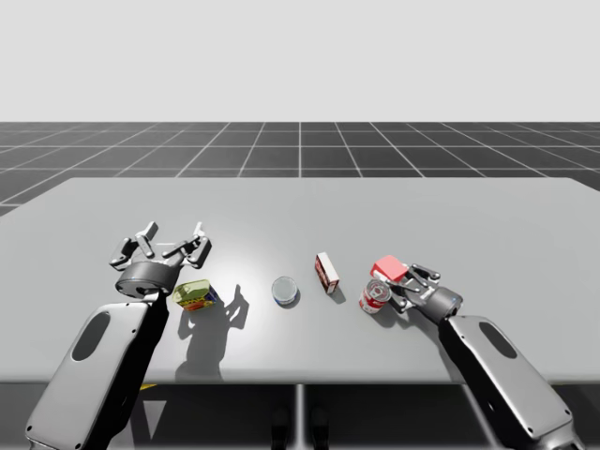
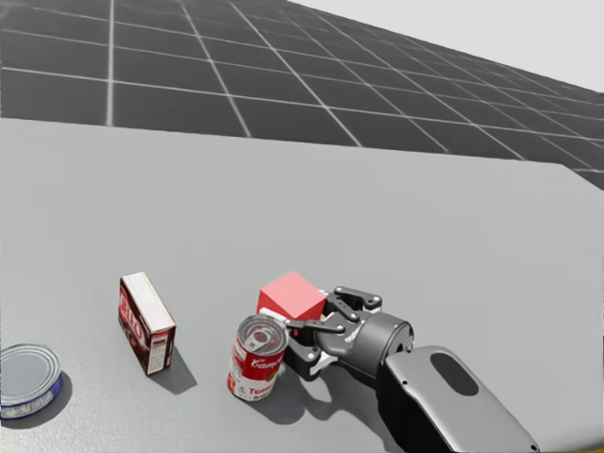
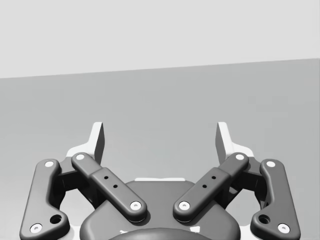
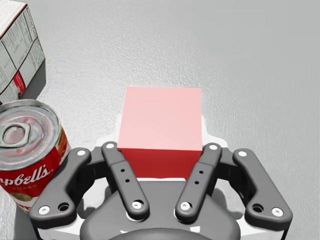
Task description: Find the red cube and pick it up.
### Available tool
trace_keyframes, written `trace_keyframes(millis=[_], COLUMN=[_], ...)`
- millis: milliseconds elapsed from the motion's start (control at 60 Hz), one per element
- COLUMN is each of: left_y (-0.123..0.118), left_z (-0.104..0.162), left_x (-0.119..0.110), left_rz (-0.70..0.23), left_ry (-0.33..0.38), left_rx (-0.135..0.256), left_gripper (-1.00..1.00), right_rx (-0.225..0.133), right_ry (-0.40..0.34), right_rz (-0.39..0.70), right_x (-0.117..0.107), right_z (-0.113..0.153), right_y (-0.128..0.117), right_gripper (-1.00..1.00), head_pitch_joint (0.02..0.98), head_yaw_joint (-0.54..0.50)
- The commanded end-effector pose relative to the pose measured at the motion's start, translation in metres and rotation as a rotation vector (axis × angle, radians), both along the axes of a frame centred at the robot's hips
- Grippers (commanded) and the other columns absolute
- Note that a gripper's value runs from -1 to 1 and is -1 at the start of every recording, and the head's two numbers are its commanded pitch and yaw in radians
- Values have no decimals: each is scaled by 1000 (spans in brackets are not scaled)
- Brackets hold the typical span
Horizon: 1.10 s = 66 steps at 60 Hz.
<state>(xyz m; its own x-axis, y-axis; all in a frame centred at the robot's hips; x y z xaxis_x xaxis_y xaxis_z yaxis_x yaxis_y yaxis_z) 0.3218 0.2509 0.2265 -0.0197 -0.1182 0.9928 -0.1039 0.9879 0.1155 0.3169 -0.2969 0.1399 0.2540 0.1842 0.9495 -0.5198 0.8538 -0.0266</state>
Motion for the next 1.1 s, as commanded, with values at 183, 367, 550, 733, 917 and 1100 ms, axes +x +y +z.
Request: trace_keyframes(millis=[183, 367, 550, 733, 917, 1100], left_y=[-1, -1, 0, 1, 1, 2], left_z=[-1, -1, 0, 0, 1, 1], left_x=[0, 0, 1, 1, 1, 1], left_rz=[0, 2, 2, 3, 3, 6], left_ry=[4, 3, 2, 2, 0, -2], left_rx=[2, 0, -3, -5, -8, -13], left_gripper=[-1000, -1000, -1000, -1000, -1000, -1000], right_rx=[-15, -16, -18, 7, 40, 61], right_ry=[28, 17, -53, -130, -206, -297], right_rz=[-109, -113, -130, -163, -190, -214], right_x=[-4, -3, 0, 6, 9, 11], right_z=[-15, -11, 9, 38, 67, 99], right_y=[-12, -12, -15, -22, -25, -23], right_gripper=[1000, 1000, 1000, 1000, 1000, 1000], head_pitch_joint=[451, 407, 394, 385, 367, 357], head_yaw_joint=[-431, -436, -440, -445, -446, -453])
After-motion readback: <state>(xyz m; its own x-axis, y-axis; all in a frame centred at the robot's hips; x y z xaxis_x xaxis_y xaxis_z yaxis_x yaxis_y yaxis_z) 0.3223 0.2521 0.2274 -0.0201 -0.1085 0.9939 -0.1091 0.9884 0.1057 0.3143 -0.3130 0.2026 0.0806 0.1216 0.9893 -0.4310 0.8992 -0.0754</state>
